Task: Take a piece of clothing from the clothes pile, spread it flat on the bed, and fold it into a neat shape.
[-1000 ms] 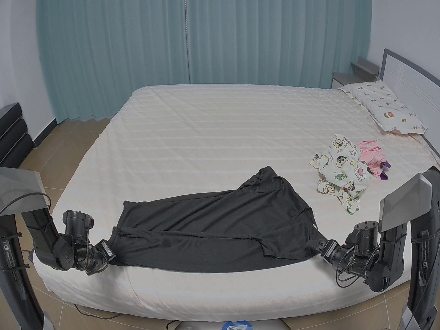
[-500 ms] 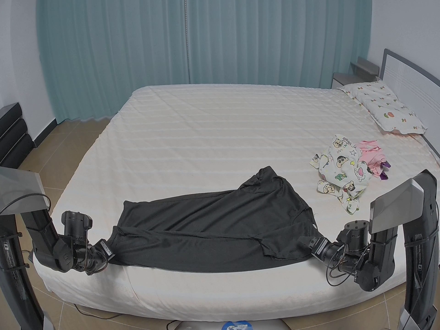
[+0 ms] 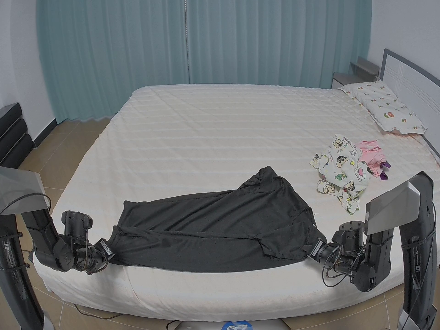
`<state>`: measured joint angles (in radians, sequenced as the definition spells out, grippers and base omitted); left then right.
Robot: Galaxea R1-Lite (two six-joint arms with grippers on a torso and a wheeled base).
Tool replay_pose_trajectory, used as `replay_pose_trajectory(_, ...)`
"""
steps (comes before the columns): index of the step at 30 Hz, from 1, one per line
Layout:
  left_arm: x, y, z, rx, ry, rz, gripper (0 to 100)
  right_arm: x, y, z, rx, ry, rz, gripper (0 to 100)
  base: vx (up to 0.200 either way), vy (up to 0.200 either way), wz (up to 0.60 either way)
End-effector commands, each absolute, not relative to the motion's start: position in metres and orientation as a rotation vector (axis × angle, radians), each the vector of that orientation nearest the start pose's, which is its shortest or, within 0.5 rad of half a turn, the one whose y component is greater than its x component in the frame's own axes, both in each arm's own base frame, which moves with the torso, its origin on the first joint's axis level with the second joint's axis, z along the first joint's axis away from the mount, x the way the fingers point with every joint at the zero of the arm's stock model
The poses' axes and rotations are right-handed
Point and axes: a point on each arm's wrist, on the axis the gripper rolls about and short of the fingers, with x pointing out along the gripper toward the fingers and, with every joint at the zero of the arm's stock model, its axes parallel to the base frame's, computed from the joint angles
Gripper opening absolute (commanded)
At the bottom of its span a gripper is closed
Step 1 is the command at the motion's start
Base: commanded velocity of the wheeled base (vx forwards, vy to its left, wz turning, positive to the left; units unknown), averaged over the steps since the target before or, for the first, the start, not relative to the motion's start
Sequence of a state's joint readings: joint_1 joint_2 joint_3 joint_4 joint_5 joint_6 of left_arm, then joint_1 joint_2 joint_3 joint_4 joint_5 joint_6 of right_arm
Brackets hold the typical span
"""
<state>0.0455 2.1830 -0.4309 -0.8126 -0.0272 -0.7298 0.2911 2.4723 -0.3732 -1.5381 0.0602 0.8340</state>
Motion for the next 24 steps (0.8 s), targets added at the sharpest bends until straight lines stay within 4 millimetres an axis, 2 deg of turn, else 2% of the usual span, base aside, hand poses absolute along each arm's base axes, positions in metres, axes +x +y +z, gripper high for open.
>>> replay_pose_trajectory(1, 0.275, 0.012, -0.024, -0.708, 0.896, 0.363, 0, 0.284, 0.086, -0.056, 0.735, 0.666, 0.08, 0, 0.0, 0.0, 0.0)
replay_pose_trajectory(15, 0.269, 0.012, -0.012, -0.679, 0.877, 0.35, 0, 0.255, 0.078, -0.028, 0.732, 0.683, 0.084, 0, 0.0, 0.0, 0.0)
replay_pose_trajectory(16, 0.264, 0.013, -0.008, -0.657, 0.876, 0.342, 0, 0.252, 0.078, -0.023, 0.734, 0.676, 0.087, 0, 0.0, 0.0, 0.0)
replay_pose_trajectory(24, 0.249, 0.014, -0.005, -0.572, 0.945, 0.332, 0, 0.238, 0.074, -0.026, 0.706, 0.728, 0.071, 0, 0.0, 0.0, 0.0)
